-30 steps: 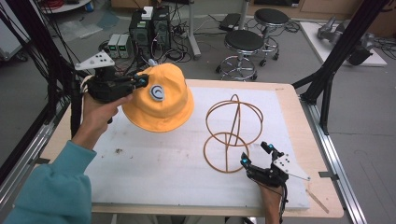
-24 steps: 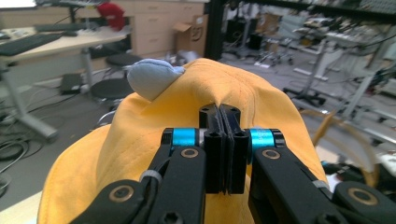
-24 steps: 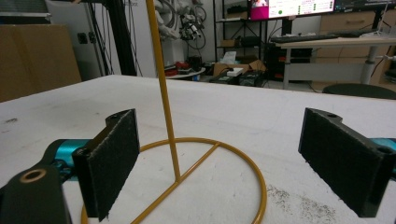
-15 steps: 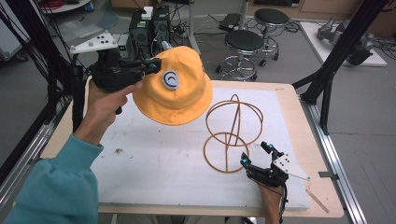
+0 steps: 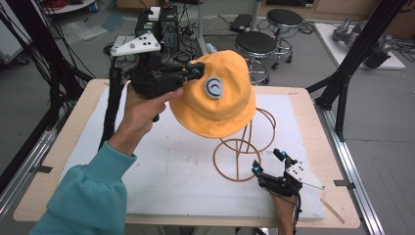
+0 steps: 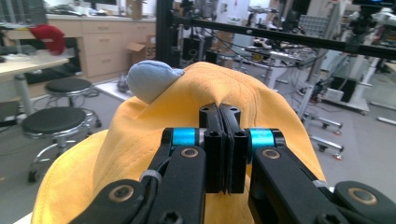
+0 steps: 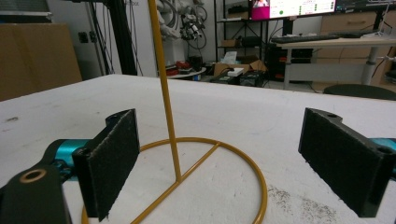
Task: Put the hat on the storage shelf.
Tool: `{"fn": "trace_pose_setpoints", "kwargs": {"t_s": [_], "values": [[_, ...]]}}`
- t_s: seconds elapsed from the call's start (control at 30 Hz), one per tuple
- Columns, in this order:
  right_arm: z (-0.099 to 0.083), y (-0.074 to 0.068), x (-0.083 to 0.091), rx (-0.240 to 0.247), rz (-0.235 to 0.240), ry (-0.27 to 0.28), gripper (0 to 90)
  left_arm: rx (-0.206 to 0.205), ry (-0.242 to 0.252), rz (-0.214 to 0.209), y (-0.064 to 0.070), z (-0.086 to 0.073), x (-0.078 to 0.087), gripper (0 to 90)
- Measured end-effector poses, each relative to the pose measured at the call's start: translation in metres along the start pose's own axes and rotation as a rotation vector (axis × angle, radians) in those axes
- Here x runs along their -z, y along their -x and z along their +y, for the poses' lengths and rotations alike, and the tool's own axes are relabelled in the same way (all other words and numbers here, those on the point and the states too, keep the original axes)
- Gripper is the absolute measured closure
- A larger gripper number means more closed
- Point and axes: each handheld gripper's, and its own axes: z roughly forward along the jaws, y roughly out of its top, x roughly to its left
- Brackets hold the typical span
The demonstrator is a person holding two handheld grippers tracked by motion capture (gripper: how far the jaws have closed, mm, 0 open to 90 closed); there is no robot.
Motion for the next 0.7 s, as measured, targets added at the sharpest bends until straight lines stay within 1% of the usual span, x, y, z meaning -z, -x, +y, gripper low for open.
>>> {"fn": "trace_pose_setpoints", "kwargs": {"t_s": [0.2,0.37,0.4,0.57,0.7], "values": [[0.0,0.0,0.0,0.002,0.002,0.003,11.4,0.003,-0.025,-0.039,0.013,-0.009,-0.026,88.4],[0.0,0.0,0.0,0.001,0.003,0.004,11.4,0.01,-0.038,-0.059,0.019,-0.016,-0.048,88.4],[0.0,0.0,0.0,0.007,0.003,0.009,11.5,0.007,-0.055,-0.061,0.019,-0.018,-0.052,88.4],[0.0,0.0,0.0,0.004,0.002,0.007,11.5,-0.007,-0.107,-0.052,0.019,-0.025,-0.066,88.4],[0.0,0.0,0.001,0.0,0.008,0.01,11.5,-0.018,-0.128,-0.048,0.021,-0.026,-0.071,88.4]]}}
